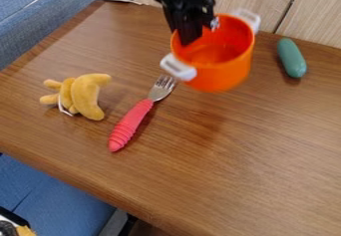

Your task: Move the orange bowl to the upper middle of the table slightly to the left

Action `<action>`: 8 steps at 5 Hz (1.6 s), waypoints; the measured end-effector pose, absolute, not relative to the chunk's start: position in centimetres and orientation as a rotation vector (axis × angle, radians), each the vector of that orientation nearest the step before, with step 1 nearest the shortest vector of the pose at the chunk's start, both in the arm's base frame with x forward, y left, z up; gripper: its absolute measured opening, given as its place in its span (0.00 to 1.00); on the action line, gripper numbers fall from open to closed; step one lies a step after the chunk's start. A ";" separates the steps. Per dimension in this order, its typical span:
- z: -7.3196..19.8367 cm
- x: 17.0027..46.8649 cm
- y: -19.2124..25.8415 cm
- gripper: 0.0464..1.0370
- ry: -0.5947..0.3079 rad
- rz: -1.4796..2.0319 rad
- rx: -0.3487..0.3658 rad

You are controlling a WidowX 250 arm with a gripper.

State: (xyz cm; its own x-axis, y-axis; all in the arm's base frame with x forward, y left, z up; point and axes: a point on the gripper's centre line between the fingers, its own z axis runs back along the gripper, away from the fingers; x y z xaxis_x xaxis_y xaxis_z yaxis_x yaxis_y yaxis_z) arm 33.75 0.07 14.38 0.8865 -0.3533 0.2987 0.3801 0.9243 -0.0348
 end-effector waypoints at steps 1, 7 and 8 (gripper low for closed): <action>13.6 37.4 2.6 0.02 -0.293 -0.291 -0.079; 9.7 43.6 4.9 0.05 -0.142 -0.243 0.033; 9.6 42.6 4.7 0.21 -0.138 -0.228 0.025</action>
State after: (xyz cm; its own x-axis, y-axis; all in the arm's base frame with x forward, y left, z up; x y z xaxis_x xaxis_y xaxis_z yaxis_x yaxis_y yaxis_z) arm 42.56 4.74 9.64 0.9648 -0.2265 0.1335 0.2232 0.9740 0.0398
